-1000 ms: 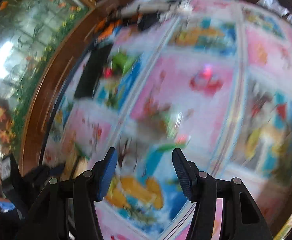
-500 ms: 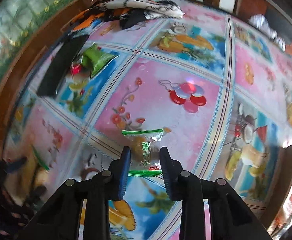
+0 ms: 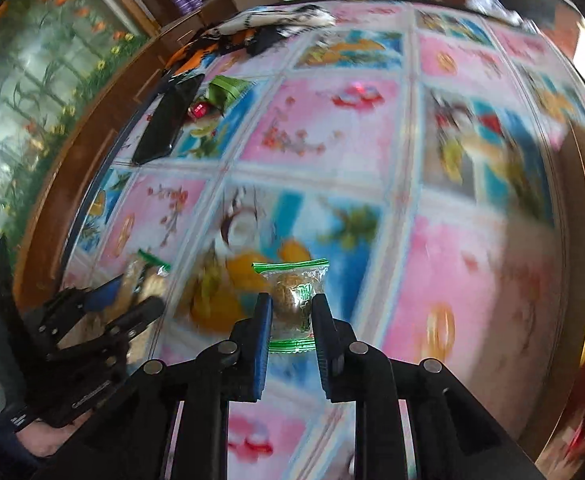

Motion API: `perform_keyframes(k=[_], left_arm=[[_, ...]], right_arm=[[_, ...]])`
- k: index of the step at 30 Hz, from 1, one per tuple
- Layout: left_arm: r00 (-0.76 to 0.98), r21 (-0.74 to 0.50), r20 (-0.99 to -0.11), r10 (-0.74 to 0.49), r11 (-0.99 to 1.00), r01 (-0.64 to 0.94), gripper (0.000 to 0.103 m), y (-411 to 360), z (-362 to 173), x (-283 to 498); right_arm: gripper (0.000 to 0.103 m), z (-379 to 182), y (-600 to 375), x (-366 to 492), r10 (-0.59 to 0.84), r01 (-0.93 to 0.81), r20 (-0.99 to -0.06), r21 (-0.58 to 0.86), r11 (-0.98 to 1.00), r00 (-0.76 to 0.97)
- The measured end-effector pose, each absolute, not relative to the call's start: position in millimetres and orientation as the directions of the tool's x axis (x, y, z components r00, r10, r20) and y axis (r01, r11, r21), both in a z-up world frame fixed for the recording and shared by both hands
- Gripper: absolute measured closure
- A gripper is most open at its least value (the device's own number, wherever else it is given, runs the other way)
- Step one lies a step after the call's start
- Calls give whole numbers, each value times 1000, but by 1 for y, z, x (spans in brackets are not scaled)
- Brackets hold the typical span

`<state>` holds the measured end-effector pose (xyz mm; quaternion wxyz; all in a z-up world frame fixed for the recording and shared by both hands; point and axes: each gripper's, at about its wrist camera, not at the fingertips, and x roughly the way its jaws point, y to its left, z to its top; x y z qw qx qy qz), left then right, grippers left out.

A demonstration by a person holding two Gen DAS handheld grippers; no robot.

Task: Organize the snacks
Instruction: 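Grasp the green-edged cracker pack with the left tool while the right tool grasps a small clear snack bag, then carry the cracker pack and clear snack bag over the cardboard box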

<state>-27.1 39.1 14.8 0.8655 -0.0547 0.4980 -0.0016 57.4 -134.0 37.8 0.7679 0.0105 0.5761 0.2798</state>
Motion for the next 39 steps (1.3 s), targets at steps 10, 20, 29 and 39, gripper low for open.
perform_keyframes(k=[10,20,29,39], left_arm=[[528,-88,-843,-103,995,53,57,-16,33,-23],[557,-53,-821,-129,987,152,57,-77,56,-21],[576,-28,-802,-156,974,224,57,-125,72,-14],[593,-4,-784,-182,958,288,57,-172,86,-3]], right_arm=[[81,49,-194,30,495,-321,-841,417,850,219],[81,68,-253,21,508,-260,-810,444,858,293],[81,81,-306,16,499,-205,-790,455,867,357],[81,90,-355,14,480,-146,-777,463,874,408]])
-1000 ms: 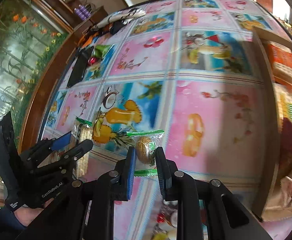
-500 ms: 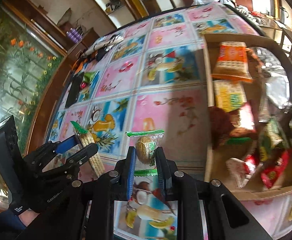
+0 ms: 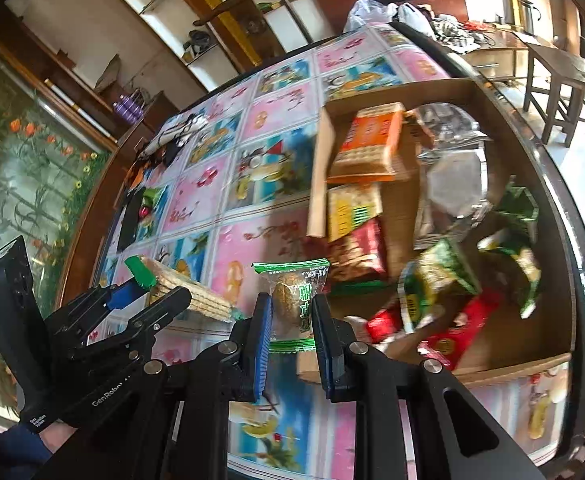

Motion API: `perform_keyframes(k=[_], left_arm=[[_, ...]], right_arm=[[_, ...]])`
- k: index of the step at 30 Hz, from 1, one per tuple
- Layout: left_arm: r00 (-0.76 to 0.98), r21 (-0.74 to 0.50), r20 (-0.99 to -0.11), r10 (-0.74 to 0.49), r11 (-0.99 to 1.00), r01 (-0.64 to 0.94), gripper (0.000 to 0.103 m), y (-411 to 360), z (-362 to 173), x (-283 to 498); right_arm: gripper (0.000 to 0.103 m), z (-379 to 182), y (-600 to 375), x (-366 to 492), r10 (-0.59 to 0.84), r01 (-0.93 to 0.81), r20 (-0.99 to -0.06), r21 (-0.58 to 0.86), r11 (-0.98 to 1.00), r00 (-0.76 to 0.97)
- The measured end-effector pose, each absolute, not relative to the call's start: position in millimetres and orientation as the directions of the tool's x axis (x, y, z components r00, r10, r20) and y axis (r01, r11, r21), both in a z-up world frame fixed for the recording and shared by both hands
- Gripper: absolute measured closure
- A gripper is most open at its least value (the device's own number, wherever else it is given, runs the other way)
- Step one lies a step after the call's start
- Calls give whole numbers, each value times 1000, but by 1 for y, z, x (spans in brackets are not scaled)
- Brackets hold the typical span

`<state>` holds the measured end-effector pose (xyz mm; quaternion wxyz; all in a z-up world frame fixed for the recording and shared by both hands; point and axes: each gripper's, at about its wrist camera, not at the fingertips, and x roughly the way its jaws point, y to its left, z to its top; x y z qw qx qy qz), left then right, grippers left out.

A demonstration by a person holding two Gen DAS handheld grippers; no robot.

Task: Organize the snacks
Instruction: 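Carry the cracker pack and clear snack bag over the cardboard box, then open both tools to drop the cracker pack and snack bag into the box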

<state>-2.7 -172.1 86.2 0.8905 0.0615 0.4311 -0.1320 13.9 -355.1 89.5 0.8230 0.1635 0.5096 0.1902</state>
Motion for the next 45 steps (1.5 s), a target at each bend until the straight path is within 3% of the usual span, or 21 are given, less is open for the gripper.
perform_keyframes(k=[15,21,23,37,45], left_arm=[[586,-21,-773,-243,933,360,57,-241,98,35],[544,-61,-788,-287,917,395,58,-274,84,58],[533,-64,-793,-296,910,410,63,-284,78,65],[493,-79,-817,-299,905,419,63,-306,49,86],[462,-146,-795,-393,864,482,63,-319,36,87]], right_arm=[[81,91,-428,34,432,-51,-778,462,885,455],[81,82,-451,52,395,-4,-797,442,897,456],[81,77,-458,59,383,10,-805,434,901,452],[81,47,-463,88,331,26,-851,374,927,408],[79,50,-462,94,317,32,-855,362,932,411]])
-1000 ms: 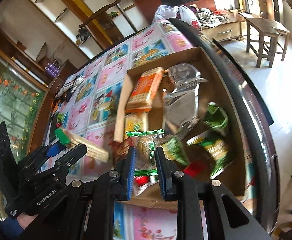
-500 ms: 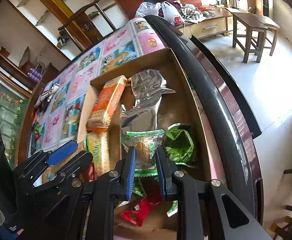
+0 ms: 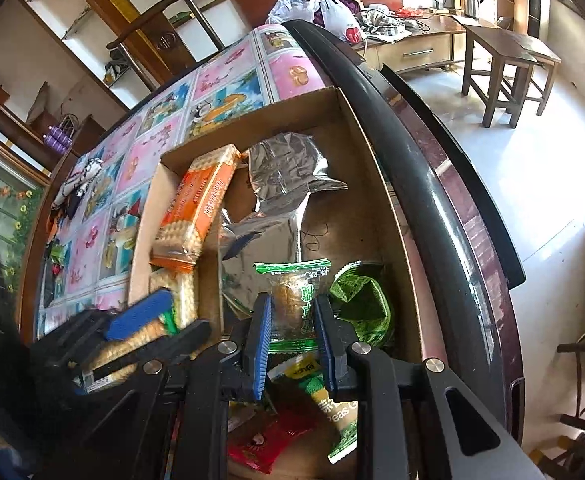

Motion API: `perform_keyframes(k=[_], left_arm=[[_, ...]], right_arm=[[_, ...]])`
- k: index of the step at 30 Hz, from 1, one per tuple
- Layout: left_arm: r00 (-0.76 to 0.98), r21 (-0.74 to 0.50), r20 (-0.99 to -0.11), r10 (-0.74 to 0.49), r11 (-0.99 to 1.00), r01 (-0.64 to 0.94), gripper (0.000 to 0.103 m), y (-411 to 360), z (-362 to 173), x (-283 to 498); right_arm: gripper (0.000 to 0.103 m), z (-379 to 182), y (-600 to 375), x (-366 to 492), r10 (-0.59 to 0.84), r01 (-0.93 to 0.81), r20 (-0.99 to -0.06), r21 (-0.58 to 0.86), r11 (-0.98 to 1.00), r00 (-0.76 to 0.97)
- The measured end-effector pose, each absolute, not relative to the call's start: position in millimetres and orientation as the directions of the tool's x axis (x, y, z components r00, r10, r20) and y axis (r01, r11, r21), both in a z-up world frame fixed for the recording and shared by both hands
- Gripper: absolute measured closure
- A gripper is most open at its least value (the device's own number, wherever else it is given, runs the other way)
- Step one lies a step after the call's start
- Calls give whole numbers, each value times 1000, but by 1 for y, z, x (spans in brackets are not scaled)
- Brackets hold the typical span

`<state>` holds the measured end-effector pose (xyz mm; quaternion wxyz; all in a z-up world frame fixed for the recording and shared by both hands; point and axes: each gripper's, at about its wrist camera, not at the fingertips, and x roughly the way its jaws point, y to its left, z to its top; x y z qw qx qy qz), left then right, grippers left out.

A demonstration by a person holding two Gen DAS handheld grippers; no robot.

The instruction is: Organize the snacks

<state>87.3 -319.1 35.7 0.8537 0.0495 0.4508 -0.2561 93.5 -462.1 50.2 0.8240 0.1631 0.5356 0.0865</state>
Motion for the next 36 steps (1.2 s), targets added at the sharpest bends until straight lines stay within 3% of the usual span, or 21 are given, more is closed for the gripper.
perform_keyframes(k=[4,13,19,27,36], left_arm=[[445,-173,-784,-433,841,513,60,-329,33,86],[427,-194,-773,-469,816,545,38,-333,41,76],[452,-159,-762,-464,810,565,33,-327,59,61],[517,-70,-728,-449,800,597,25,-314,88,32],[582,19,-697,-419,800,600,14,-282,108,-7]], right_arm=[[79,64,-461,87,275,29,-854,320,947,442],[79,90,-471,65,245,75,-838,320,944,488],[77,100,-467,38,232,121,-833,333,935,502],[53,109,-467,0,152,222,-823,318,922,547],[36,101,-454,-31,99,283,-839,288,915,535]])
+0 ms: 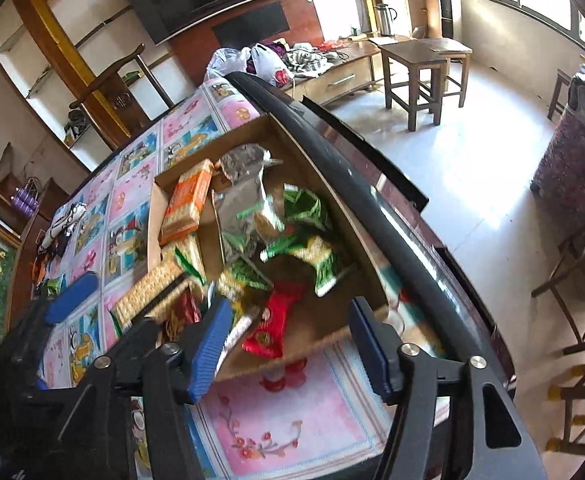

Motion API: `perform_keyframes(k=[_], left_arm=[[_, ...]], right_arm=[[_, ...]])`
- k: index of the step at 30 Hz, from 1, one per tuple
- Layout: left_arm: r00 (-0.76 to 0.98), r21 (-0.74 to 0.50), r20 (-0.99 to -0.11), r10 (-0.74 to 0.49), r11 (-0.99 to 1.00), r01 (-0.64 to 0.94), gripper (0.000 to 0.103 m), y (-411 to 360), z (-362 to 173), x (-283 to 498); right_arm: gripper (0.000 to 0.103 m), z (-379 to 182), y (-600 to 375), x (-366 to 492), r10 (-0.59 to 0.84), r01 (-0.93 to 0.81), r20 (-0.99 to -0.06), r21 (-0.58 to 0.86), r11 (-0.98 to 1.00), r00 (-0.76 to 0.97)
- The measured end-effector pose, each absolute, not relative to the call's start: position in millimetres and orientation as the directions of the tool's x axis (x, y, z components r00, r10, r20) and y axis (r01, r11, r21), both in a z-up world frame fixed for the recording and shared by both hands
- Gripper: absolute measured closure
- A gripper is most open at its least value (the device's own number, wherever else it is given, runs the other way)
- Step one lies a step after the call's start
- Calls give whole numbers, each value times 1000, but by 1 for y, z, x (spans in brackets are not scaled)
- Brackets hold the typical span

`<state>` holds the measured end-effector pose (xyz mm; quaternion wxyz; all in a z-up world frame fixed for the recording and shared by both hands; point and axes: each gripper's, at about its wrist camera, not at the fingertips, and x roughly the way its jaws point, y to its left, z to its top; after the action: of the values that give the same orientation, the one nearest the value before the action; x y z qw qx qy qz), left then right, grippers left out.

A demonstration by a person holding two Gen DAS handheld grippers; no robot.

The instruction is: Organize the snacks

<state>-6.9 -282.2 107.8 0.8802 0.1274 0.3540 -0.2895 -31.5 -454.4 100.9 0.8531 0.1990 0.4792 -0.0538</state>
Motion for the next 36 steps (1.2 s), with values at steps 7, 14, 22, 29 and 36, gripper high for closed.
perform_keyframes(k=[7,14,22,29,36], left_arm=[[634,88,-679,-370,816,571,2,-245,114,-32],[637,126,-717,-281,848,516,0,-209,117,-34],[641,143,-736,-219,874,464,0,-193,118,-30],[634,159,-739,-228,856,493,0,-196,120,-38],[619,166,-758,-206,857,488,0,-197,120,-38]], right_arm=[[27,93,-427,-43,87,266,-861,248,932,501],[18,101,-407,-49,34,261,-863,190,946,503],[17,102,-398,-53,26,261,-866,179,949,500],[17,102,-390,-54,26,248,-868,170,954,496],[17,103,-389,-56,21,245,-866,164,956,499]])
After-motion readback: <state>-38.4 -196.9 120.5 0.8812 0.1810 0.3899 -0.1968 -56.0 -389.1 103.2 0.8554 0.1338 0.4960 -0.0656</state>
